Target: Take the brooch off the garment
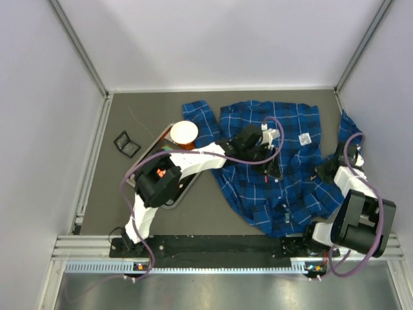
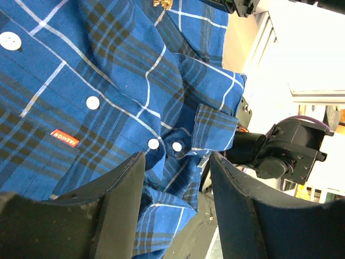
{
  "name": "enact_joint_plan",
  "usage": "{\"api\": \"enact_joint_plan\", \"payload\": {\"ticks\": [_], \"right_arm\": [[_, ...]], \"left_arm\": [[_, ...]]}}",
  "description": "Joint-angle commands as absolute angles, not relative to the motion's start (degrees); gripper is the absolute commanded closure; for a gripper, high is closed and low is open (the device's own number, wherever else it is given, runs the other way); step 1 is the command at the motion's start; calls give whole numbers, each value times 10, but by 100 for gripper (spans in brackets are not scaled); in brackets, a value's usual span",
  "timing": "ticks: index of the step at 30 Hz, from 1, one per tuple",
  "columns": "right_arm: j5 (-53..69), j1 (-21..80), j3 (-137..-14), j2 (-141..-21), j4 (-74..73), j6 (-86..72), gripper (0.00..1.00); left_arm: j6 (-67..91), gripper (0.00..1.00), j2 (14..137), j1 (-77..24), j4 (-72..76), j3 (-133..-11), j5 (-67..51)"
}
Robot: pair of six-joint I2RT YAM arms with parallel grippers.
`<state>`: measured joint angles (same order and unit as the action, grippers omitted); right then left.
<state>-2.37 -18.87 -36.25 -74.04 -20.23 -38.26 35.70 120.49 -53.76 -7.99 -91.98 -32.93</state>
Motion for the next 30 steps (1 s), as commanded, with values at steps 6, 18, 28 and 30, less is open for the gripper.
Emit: {"api": "enact_joint_plan", "payload": {"ticks": [6, 18, 28, 30], "right_arm": [[-109, -296, -307, -730, -179, -406, 100], [-88, -323, -313, -655, -196, -341, 100], [-128, -68, -454, -541, -344, -287, 100], [-67, -30, -465, -530, -343, -264, 100]], "left_arm": [[382, 44, 1204, -490, -4, -837, -308], [355, 45, 1196, -485, -57, -820, -286], [325, 35, 1048, -494, -134, -845, -263], [312, 34, 1002, -494, -140, -829, -260]]}}
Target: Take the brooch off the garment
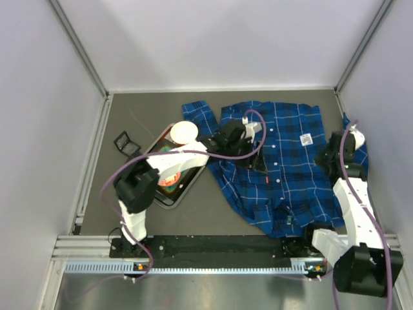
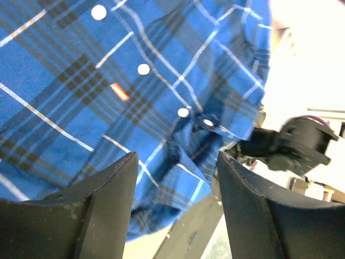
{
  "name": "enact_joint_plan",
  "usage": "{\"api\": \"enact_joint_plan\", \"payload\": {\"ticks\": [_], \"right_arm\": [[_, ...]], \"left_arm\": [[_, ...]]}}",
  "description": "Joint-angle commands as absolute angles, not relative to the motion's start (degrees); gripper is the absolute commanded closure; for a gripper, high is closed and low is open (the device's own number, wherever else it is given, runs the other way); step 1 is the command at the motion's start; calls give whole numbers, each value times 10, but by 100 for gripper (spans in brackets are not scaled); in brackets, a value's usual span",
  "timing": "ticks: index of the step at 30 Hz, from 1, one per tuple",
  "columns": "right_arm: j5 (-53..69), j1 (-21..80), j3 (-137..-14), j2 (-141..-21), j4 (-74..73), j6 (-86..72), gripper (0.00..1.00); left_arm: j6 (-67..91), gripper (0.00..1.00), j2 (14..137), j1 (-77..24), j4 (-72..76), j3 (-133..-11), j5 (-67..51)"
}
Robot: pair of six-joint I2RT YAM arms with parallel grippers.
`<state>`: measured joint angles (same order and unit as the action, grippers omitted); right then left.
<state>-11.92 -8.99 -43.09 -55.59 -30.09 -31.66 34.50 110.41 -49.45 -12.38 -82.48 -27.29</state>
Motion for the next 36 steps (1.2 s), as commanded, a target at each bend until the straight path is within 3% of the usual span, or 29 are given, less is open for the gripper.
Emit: {"api": "enact_joint_plan", "payload": {"ticks": [1, 9, 13, 16, 18, 24, 36], "right_arm": [[-32, -3, -467, -530, -334, -237, 100], [362, 147, -452, -555, -218, -205, 100], [478, 163, -408, -527, -119, -251, 100], [556, 164, -357, -519, -12, -309, 100], [576, 167, -325, -510, 95, -377, 100], [540, 199, -279, -497, 190, -461, 100], [538, 205, -258, -507, 283, -541, 100]], "left_arm": [[308, 34, 985, -494, -141, -809, -259], [302, 40, 803, -459, -142, -666, -292], [347, 43, 723, -431, -98, -565, -326], [409, 42, 659, -427, 18, -479, -343], [473, 39, 648, -427, 152, -434, -365], [570, 38, 688, -427, 349, -363, -401], [587, 45, 744, -428, 434, -359, -439]]}}
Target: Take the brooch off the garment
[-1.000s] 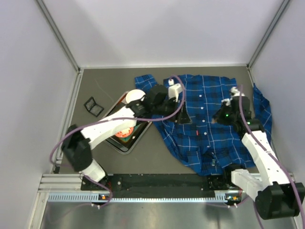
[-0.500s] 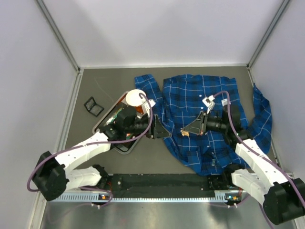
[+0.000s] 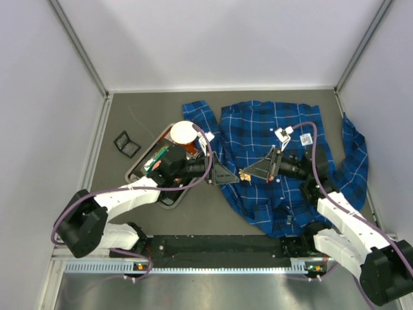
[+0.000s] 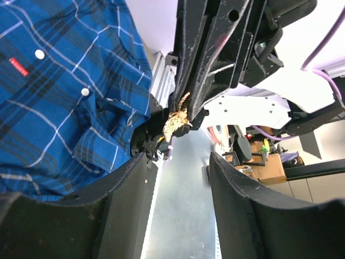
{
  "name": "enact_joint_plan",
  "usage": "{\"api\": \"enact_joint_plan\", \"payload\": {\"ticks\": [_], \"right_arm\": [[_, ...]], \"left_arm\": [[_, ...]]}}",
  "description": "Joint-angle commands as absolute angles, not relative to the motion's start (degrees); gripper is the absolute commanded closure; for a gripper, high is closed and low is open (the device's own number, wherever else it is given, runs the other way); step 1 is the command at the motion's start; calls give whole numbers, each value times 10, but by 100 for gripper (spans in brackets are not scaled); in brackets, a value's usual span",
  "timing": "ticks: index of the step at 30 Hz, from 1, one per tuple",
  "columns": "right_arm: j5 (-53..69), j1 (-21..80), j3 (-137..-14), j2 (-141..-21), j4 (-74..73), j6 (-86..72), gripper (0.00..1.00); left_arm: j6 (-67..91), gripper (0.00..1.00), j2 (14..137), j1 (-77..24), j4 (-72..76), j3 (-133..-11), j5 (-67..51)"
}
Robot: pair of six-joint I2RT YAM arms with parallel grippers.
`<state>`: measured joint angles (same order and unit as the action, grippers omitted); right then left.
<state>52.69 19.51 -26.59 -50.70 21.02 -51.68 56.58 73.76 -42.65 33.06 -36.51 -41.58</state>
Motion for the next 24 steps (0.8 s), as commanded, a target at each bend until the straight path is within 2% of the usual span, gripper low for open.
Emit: {"api": "enact_joint_plan", "payload": {"ticks": [1, 11, 13, 18, 22, 24], "right_arm": [[538, 205, -257, -506, 284, -543, 100], [543, 213, -246, -507, 329, -576, 100], [543, 214, -244, -508, 332, -582, 100], [548, 214, -243, -514, 326, -579, 100], [541, 215, -251, -507, 285, -558, 100], [527, 214, -264, -500, 230, -534, 90]], "left_arm": [[599, 45, 751, -428, 451, -355, -441], [639, 52, 801, -436, 519, -362, -445], [649, 56, 811, -439, 543, -360, -444], [661, 70, 822, -442, 573, -360, -445], [648, 86, 817, -443, 558, -358, -446], [637, 97, 809, -443, 535, -359, -446]]}}
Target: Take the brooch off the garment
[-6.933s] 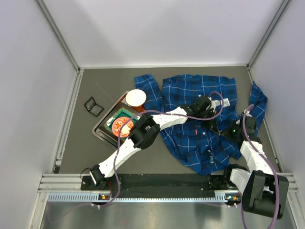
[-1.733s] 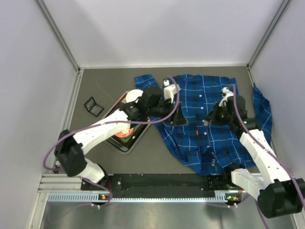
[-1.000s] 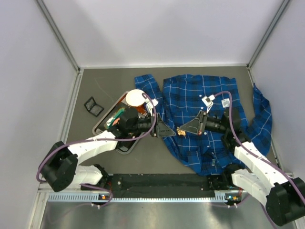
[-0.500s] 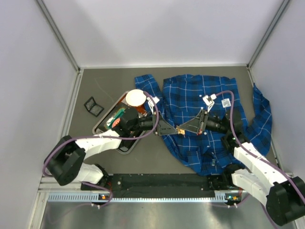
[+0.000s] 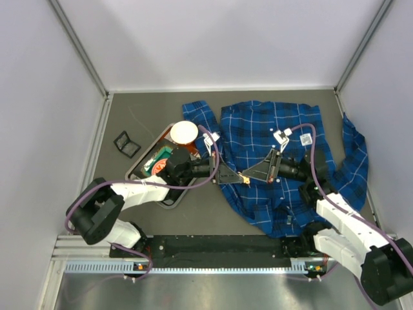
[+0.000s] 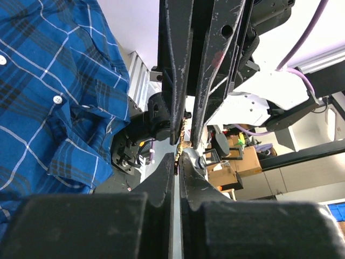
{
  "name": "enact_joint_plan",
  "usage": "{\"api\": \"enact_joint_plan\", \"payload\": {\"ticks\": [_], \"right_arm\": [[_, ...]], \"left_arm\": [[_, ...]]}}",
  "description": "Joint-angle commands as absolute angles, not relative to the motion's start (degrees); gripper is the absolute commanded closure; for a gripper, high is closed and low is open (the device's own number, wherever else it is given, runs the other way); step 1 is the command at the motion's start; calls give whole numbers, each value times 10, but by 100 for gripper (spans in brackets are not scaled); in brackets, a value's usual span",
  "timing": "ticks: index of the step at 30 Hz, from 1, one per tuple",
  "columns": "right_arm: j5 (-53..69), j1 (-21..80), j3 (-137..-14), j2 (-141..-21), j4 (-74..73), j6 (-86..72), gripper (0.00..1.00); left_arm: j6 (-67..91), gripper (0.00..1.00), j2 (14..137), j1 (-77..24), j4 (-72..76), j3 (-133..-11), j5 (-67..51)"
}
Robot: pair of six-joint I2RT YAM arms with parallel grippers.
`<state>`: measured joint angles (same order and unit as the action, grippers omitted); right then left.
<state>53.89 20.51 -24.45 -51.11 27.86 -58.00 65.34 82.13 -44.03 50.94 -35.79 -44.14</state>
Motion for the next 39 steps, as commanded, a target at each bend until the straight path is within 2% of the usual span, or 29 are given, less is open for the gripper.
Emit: {"api": "enact_joint_plan", "payload": {"ticks": [1, 2, 7, 8, 10, 19, 24, 29, 39], "right_arm": [[524, 214, -270, -495, 216, -529, 84], [515, 214, -273, -492, 201, -524, 73], [498, 214, -305, -467, 66, -458, 49], [492, 214, -307, -444, 35, -435, 38], [495, 214, -305, -430, 11, -429, 34], [547, 215, -299, -410, -33, -421, 31], [548, 222, -289, -409, -28, -433, 32], [523, 275, -285, -408, -4, -459, 32], [521, 280, -291, -391, -4, -476, 35]], "left_arm": [[623, 100, 806, -443, 522, -359, -446], [616, 100, 803, -443, 501, -359, -446], [582, 100, 781, -443, 449, -362, -447], [573, 100, 775, -443, 431, -366, -447], [562, 100, 771, -442, 422, -369, -447], [558, 100, 782, -442, 415, -381, -458], [570, 100, 794, -442, 431, -393, -462], [571, 100, 806, -442, 431, -396, -461], [564, 100, 831, -442, 430, -400, -462]]}}
